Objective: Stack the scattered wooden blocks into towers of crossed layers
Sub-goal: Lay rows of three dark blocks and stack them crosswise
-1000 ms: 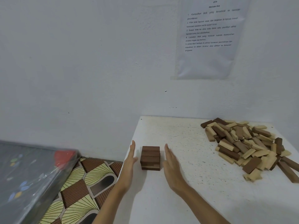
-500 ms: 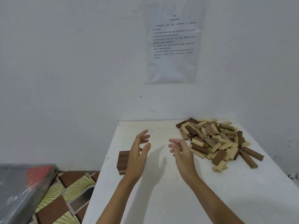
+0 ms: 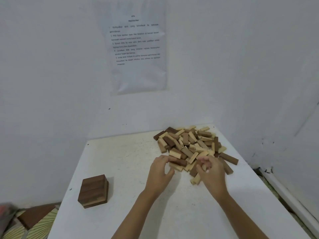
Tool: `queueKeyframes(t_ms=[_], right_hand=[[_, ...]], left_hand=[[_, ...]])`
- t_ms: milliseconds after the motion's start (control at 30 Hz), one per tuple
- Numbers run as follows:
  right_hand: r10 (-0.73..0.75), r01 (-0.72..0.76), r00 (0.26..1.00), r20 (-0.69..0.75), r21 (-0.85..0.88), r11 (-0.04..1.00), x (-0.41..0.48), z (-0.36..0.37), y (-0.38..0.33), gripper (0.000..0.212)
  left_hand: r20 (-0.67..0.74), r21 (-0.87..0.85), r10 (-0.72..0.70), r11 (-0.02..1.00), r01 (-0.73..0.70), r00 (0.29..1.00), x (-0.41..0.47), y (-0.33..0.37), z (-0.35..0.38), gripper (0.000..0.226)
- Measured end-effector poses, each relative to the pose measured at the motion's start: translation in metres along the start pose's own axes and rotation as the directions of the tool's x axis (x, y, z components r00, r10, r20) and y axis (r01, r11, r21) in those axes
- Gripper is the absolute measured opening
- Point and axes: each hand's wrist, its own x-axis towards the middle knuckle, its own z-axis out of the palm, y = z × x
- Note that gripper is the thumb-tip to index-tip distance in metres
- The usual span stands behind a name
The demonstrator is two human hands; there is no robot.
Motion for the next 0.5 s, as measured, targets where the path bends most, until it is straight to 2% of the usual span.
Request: queueKeyframes(t_ms=[100, 233, 400, 500], right_hand=[[-0.008, 0.01, 1.0, 0.009, -0.292, 0.956, 0.011, -0.004, 0.01, 0.039], [-0.07, 0.104, 0.994, 0.084, -0.505, 0.857, 0.014, -0.003, 0.022, 0.068], [-0.142, 0.148, 0.988, 0.059, -0.617, 0.773, 0.016, 0.004, 0.033, 0.072], [-0.157, 0.141, 0.987, 0.032, -0.645, 0.751, 0.016, 0.01, 0.035, 0.07]], left_hand=[[0.015, 0.111, 0.05, 0.992, -0.051, 0.999, 0.016, -0.003, 0.016, 0.028], [0.039, 0.229, 0.108, 0.967, -0.114, 0.993, 0.034, -0.01, 0.033, 0.033], [0.118, 0.415, 0.145, 0.891, -0.182, 0.982, 0.041, -0.015, 0.044, 0.037], [0.121, 0.479, 0.174, 0.852, -0.211, 0.977, 0.043, -0.021, 0.047, 0.049]])
